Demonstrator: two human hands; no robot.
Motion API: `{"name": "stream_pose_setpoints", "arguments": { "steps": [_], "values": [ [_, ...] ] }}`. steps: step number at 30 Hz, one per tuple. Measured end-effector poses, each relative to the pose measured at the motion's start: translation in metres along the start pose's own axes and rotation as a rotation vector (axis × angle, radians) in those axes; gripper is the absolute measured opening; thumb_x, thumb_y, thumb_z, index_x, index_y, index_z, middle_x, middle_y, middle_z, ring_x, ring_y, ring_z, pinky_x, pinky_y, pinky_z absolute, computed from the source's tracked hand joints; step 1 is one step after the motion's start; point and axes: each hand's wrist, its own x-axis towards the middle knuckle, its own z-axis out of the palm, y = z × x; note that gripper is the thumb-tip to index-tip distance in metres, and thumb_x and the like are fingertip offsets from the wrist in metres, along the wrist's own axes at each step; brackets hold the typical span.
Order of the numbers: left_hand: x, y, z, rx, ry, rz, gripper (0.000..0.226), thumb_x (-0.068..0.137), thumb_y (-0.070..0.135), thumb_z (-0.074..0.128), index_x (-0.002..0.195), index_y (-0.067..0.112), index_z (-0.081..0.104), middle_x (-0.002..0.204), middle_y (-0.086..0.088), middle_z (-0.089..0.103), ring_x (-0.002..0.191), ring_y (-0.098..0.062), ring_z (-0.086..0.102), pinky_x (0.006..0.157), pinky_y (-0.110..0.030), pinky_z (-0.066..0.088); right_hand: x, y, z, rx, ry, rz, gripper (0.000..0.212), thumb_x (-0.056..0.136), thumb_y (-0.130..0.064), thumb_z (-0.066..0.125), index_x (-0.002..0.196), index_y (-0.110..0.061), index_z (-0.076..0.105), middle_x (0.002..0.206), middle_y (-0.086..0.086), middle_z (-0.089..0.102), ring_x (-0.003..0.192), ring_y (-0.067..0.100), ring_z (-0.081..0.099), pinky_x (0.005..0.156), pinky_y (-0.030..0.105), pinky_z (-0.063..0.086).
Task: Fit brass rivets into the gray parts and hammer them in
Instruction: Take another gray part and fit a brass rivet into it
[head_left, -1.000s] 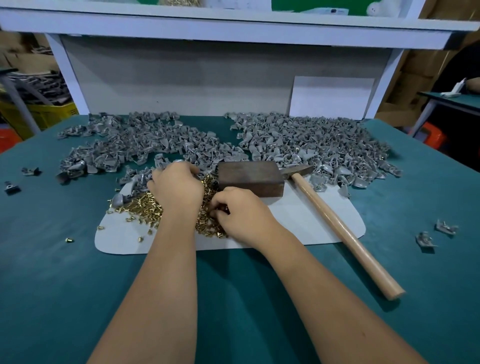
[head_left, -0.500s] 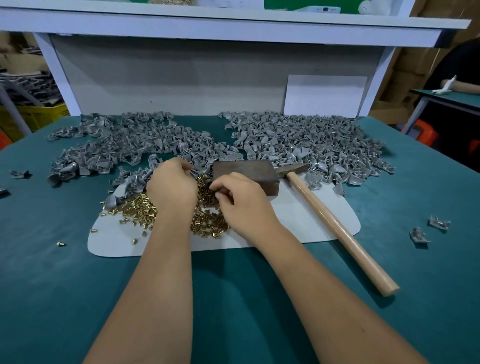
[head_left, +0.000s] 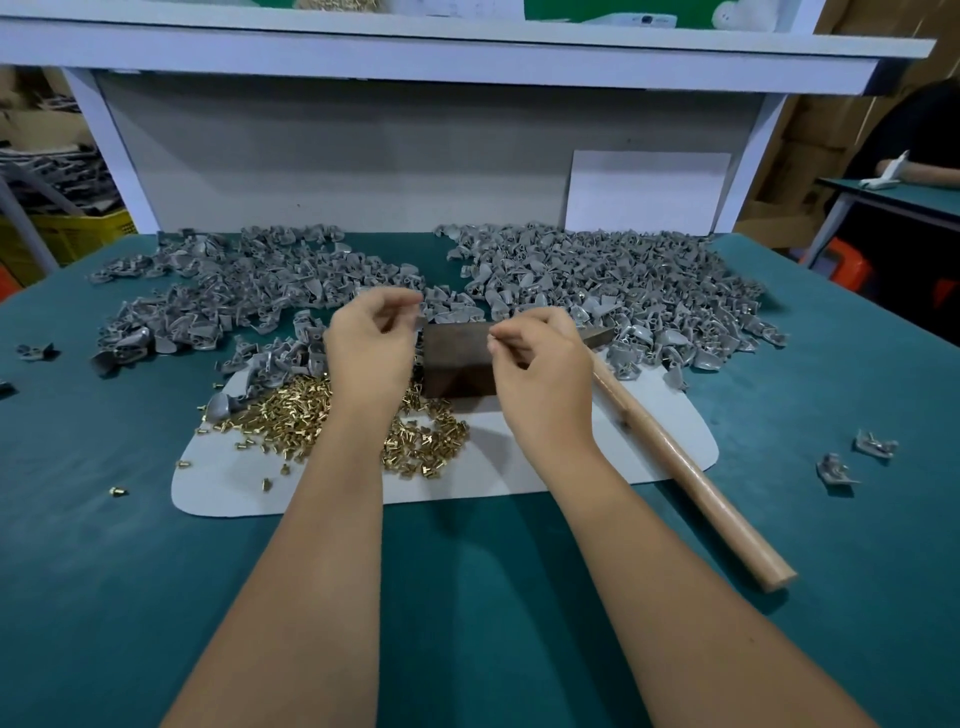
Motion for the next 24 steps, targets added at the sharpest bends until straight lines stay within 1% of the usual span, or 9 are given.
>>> {"name": "stream_pose_setpoints", "arguments": {
  "steps": [2, 4, 7, 11, 15, 19, 20, 22, 24],
  "values": [
    [-0.005, 0.007, 0.008, -0.08, -0.122, 0.025, 0.031, 0.092, 0.007, 0.065, 0.085, 0.037, 0.067, 0.091, 0.018, 0.069, 0.089, 0.002, 0.066, 0.083, -0.021, 0.056, 0.003, 0.004, -0.004, -0.024, 0.039, 0.048, 0.009, 0.086, -0.007, 0.066, 0.09, -0.012, 0.071, 0.099, -0.005, 0.055, 0.086, 0.009, 0.059, 0.081, 0.029, 0.054],
    [-0.01, 0.01, 0.015, -0.081, -0.227, 0.074, 0.032, 0.09, 0.005, 0.066, 0.084, 0.037, 0.067, 0.09, 0.015, 0.07, 0.087, 0.002, 0.066, 0.08, -0.017, 0.054, 0.005, 0.007, -0.008, -0.077, 0.077, 0.078, 0.008, 0.085, -0.012, 0.067, 0.088, -0.018, 0.07, 0.099, -0.007, 0.055, 0.088, 0.01, 0.058, 0.078, 0.032, 0.053],
    [-0.013, 0.009, 0.018, -0.063, -0.321, 0.107, 0.036, 0.088, -0.003, 0.066, 0.085, 0.033, 0.068, 0.088, 0.006, 0.07, 0.087, -0.005, 0.066, 0.086, -0.021, 0.052, 0.007, 0.012, -0.012, -0.127, 0.111, 0.12, 0.01, 0.084, -0.014, 0.065, 0.087, -0.023, 0.07, 0.093, -0.008, 0.058, 0.095, 0.014, 0.056, 0.081, 0.037, 0.05],
    [-0.012, 0.007, 0.014, -0.073, -0.37, 0.127, 0.036, 0.086, -0.008, 0.066, 0.087, 0.028, 0.07, 0.082, 0.006, 0.071, 0.078, 0.008, 0.063, 0.076, -0.005, 0.047, 0.008, 0.015, -0.013, -0.068, 0.128, 0.171, 0.012, 0.086, -0.014, 0.064, 0.087, -0.025, 0.069, 0.089, -0.006, 0.063, 0.092, 0.017, 0.059, 0.082, 0.04, 0.051],
    [-0.012, 0.005, 0.012, -0.08, -0.39, 0.106, 0.04, 0.086, -0.011, 0.063, 0.088, 0.029, 0.07, 0.086, 0.007, 0.073, 0.084, 0.006, 0.066, 0.083, -0.01, 0.05, 0.008, 0.015, -0.011, -0.033, 0.124, 0.182, 0.015, 0.085, -0.011, 0.064, 0.087, -0.025, 0.067, 0.085, -0.006, 0.066, 0.088, 0.016, 0.061, 0.081, 0.04, 0.052],
    [-0.009, 0.003, 0.014, -0.023, -0.289, 0.078, 0.052, 0.09, -0.012, 0.05, 0.09, 0.037, 0.069, 0.098, 0.017, 0.07, 0.098, 0.007, 0.061, 0.081, -0.011, 0.047, 0.007, 0.016, -0.01, -0.011, 0.102, 0.207, 0.017, 0.085, -0.01, 0.064, 0.086, -0.027, 0.065, 0.086, -0.007, 0.066, 0.086, 0.012, 0.062, 0.081, 0.038, 0.053],
    [-0.009, 0.002, 0.015, -0.006, -0.272, 0.071, 0.054, 0.09, -0.013, 0.046, 0.092, 0.037, 0.069, 0.1, 0.02, 0.067, 0.1, 0.007, 0.06, 0.08, -0.01, 0.046, 0.007, 0.015, -0.01, -0.006, 0.098, 0.209, 0.017, 0.085, -0.01, 0.064, 0.085, -0.027, 0.065, 0.086, -0.007, 0.066, 0.086, 0.011, 0.062, 0.081, 0.038, 0.054],
    [-0.01, 0.0, 0.016, 0.002, -0.319, 0.066, 0.06, 0.091, -0.015, 0.04, 0.11, 0.034, 0.067, 0.112, 0.02, 0.064, 0.101, 0.012, 0.058, 0.078, -0.006, 0.047, 0.007, 0.015, -0.01, -0.006, 0.088, 0.202, 0.016, 0.085, -0.011, 0.064, 0.085, -0.027, 0.065, 0.086, -0.007, 0.067, 0.086, 0.012, 0.062, 0.081, 0.038, 0.053],
    [-0.012, -0.001, 0.019, 0.017, -0.431, 0.102, 0.065, 0.093, -0.015, 0.038, 0.13, 0.033, 0.059, 0.131, 0.014, 0.059, 0.112, 0.009, 0.057, 0.095, -0.008, 0.044, 0.007, 0.015, -0.01, -0.023, 0.073, 0.181, 0.013, 0.085, -0.013, 0.064, 0.087, -0.025, 0.066, 0.087, -0.007, 0.067, 0.088, 0.013, 0.062, 0.081, 0.039, 0.053]
  ]
}}
